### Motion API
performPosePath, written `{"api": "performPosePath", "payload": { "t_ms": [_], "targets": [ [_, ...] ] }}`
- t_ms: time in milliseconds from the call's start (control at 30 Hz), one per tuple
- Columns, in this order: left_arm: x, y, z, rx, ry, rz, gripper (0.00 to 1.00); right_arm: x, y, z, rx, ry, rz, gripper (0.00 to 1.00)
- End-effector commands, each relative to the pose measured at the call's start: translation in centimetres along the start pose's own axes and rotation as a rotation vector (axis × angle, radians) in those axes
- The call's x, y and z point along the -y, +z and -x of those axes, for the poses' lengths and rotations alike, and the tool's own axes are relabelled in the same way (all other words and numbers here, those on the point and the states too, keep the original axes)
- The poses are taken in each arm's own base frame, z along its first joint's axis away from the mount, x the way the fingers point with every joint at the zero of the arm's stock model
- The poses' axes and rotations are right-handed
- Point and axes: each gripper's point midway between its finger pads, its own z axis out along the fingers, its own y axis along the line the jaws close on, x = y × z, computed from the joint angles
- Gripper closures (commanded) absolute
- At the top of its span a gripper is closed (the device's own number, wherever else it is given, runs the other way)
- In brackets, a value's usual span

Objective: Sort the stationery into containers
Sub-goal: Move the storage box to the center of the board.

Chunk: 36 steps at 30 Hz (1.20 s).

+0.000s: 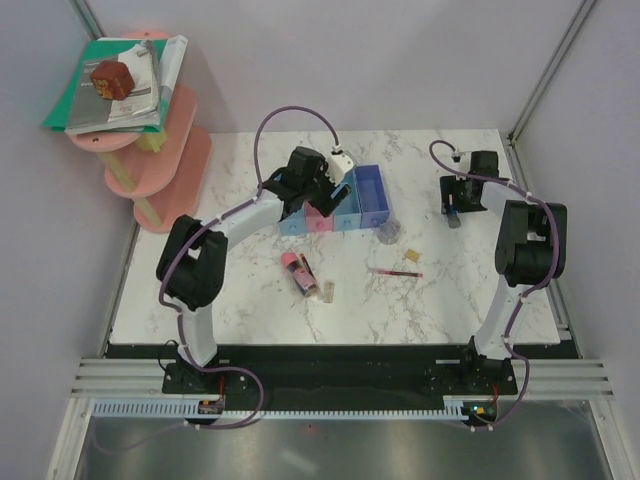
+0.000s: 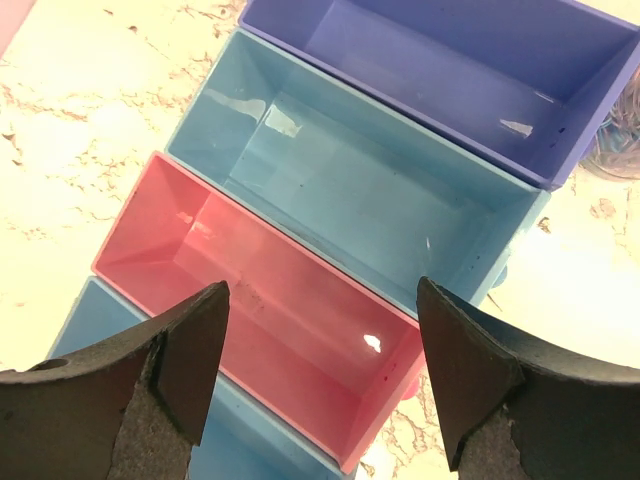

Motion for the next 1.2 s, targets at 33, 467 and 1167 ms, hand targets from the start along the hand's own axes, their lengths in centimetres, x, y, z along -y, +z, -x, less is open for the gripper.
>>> {"api": "performPosePath", "payload": {
  "t_ms": [33, 467, 1167],
  "targets": [
    [-1.1, -2.4, 2.3, 0.035, 0.053, 0.048, 0.17, 0.7, 0.3, -2.2, -0.057, -0.009, -0.046, 0.23],
    [-10.1, -9.0, 0.8, -0.101, 0.058, 0.527, 0.16, 0.4, -1.6, -2.2, -0.041, -0.019, -0.036, 0.19],
    [-18.3, -5.0, -12.9, -0.4, -0.069, 0.691, 0.17, -0.2, -3.1, -2.4, -0.04, -0.018, -0.011, 0.19]
  ]
}}
